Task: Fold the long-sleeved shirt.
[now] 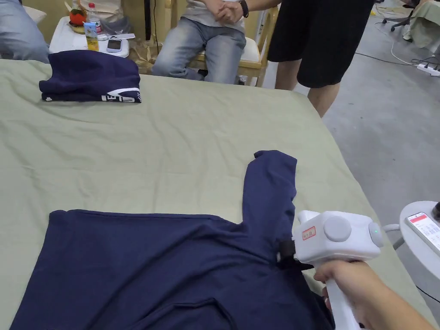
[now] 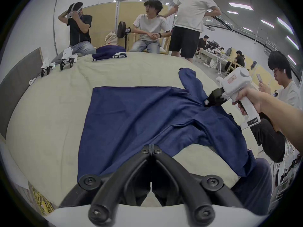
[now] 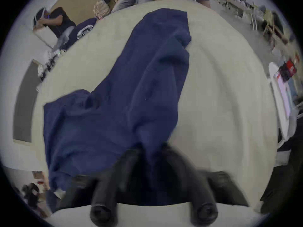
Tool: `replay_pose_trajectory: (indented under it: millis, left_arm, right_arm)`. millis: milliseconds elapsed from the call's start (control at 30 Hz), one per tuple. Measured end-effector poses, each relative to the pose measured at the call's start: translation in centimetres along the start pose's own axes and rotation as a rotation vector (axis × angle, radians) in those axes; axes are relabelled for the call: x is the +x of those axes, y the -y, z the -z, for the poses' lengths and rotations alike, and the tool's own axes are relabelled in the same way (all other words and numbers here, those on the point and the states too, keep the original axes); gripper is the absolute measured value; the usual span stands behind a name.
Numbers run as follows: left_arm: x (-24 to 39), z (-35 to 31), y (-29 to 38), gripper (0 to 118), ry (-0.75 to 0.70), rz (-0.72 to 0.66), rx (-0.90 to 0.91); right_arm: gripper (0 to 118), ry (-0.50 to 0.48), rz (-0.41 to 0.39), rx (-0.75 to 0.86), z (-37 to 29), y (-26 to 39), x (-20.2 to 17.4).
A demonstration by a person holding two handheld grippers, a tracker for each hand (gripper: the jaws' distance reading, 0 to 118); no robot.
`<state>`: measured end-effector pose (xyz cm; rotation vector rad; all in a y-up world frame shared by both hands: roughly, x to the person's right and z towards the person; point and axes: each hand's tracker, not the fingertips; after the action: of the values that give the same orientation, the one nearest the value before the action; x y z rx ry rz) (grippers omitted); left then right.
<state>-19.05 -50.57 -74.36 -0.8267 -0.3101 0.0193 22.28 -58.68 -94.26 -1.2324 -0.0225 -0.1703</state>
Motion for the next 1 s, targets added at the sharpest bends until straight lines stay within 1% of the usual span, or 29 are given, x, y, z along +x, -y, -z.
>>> replay_pose_trajectory:
  millis: [33,67,167,200,233,267,333,367,400,467,567,667,700,767,800,833,867,900,933,967,1000]
  left_arm:
    - [-0.4,-0.1,0.0,0,-0.005,-0.008,-0.001]
    - [-1.0,0.0,-0.1,0,-0.009,-0.012,-0.001]
    - [-4.0,0.7,-2.1,0,-0.033,-0.038,0.024]
    - [-5.4,1.3,-3.4,0,-0.038,-0.047,0.037]
    - [-7.0,2.5,-5.1,2,-0.074,-0.043,0.053]
    - [-8.2,3.4,-6.3,11,-0.129,-0.036,0.105]
    - [-11.3,6.4,-9.3,67,-0.198,-0.031,0.112]
    - [-12.8,8.3,-10.9,91,-0.189,-0.049,0.094]
    - [-13.9,10.1,-12.0,104,-0.193,-0.059,0.065]
    - [-16.2,14.0,-14.3,102,-0.178,-0.063,0.05]
    - [-17.4,19.4,-15.5,102,-0.22,0.036,-0.049]
    - [-18.3,23.4,-15.6,98,-0.205,0.025,-0.153]
    - [-18.6,24.1,-15.3,97,-0.193,0.016,-0.177]
    - [-18.7,25.7,-14.8,98,-0.164,-0.004,-0.249]
    - [-18.8,25.0,-15.0,98,-0.171,-0.026,-0.185]
    - [-19.1,24.6,-15.2,97,-0.168,-0.058,-0.188]
    - [-18.8,24.4,-15.3,94,-0.178,-0.046,-0.197]
    - [-18.5,24.0,-15.4,82,-0.181,-0.021,-0.189]
    - [-18.3,23.6,-15.4,68,-0.185,-0.003,-0.182]
    - [-17.9,23.0,-15.8,39,-0.19,0.002,-0.173]
    - [-17.6,22.7,-15.9,1,-0.203,0.02,-0.161]
  right_arm:
    - [10,-0.067,0.028,0.03,-0.5,0.0,0.3]
    - [10,-0.072,0.053,0.007,-0.6,-0.1,0.6]
    - [10,-0.067,0.015,0.013,-1.4,-0.5,0.8]
    - [10,-0.06,0.019,0.021,-1.8,-0.8,1.1]
    - [10,-0.057,0.019,0.031,-2.3,-1.2,1.2]
    - [10,-0.053,0.016,0.043,-3.0,-1.4,0.6]
    - [10,-0.055,0.011,0.064,-3.7,-1.9,0.5]
    - [10,-0.056,0.006,0.064,-3.9,-2.2,0.4]
    - [10,-0.049,-0.002,0.062,-3.7,-2.8,0.2]
    - [10,-0.031,-0.031,0.06,-3.6,-3.1,-0.2]
    - [10,-0.023,-0.038,0.052,-2.7,-3.5,-0.2]
    - [10,-0.019,-0.027,0.048,-2.4,-3.4,-0.3]
    - [10,-0.021,-0.021,0.046,-2.3,-3.3,-0.2]
    - [10,-0.022,-0.018,0.042,-2.1,-3.2,-0.1]
    - [10,-0.018,-0.021,0.042,-2.2,-3.2,-0.4]
    - [10,-0.014,-0.026,0.044,-2.3,-3.0,-0.5]
    - [10,-0.011,-0.031,0.048,-2.4,-2.9,-0.6]
    - [10,-0.007,-0.035,0.051,-2.6,-2.9,-0.7]
    - [10,-0.003,-0.033,0.055,-2.7,-2.8,-0.8]
    - [10,0.001,-0.035,0.06,-3.0,-2.8,-0.9]
    - [10,0.001,-0.033,0.065,-3.3,-2.7,-1.0]
